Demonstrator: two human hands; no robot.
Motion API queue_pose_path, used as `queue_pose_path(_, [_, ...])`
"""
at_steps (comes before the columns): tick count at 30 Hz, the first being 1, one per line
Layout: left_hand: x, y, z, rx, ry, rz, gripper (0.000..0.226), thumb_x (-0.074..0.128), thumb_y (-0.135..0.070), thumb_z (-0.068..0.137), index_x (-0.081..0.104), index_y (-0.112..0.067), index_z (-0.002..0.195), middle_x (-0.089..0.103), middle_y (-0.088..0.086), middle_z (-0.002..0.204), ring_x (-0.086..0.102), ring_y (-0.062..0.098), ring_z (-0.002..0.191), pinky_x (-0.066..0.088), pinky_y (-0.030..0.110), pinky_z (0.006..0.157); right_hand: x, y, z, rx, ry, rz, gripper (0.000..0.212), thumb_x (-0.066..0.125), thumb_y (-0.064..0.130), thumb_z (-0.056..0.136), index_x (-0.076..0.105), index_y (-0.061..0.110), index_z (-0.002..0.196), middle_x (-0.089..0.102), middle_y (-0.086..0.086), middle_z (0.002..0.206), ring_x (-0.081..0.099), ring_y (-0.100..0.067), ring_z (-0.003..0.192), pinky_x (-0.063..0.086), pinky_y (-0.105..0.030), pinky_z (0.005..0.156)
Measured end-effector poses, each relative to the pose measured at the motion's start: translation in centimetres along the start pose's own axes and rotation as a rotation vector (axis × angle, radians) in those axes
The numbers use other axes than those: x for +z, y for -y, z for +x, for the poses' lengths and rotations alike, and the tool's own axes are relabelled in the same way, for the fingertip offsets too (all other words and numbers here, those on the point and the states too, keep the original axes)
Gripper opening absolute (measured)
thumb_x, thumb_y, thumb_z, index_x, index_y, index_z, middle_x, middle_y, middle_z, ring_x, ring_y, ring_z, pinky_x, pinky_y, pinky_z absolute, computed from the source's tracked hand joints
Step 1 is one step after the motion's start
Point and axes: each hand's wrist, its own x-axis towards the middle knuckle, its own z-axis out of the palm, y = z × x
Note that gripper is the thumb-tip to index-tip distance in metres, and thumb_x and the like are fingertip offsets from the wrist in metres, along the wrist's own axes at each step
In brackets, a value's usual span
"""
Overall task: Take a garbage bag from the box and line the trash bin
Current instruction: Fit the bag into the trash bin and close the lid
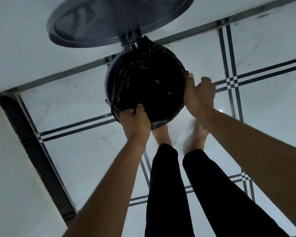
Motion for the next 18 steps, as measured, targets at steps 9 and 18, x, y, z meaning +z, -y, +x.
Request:
queue_pose_path(9, [-1.2,0.1,0.1,-0.53,0.115,-0.479,0.063,0.048,-0.056,0.103,0.042,-0.029,0.159,0.053,0.001,0.157,0.05,0.026,0.142,0.04,0.047,0.115,1.3,-1.5,-2.1,0.309,0.269,0.35,0.06,0.034,0.059,0.114,0.058,0.021,0.154,0.066,0.004,0.135,0.066,-0.02,0.118,0.045,-0.03,0.083])
queue_pose_path(18, [-3.4,-0.5,3.6,-0.413,-0.104,-0.518,0.052,0.059,-0.048,0.095,0.063,-0.02,0.139,0.07,0.001,0.134,0.066,0.02,0.11,0.05,0.041,0.101,1.5,-0.6,-0.7,0.229,0.05,0.208,0.066,0.03,0.058,0.114,0.06,0.009,0.146,0.065,-0.015,0.136,0.062,-0.034,0.126,0.041,-0.038,0.093])
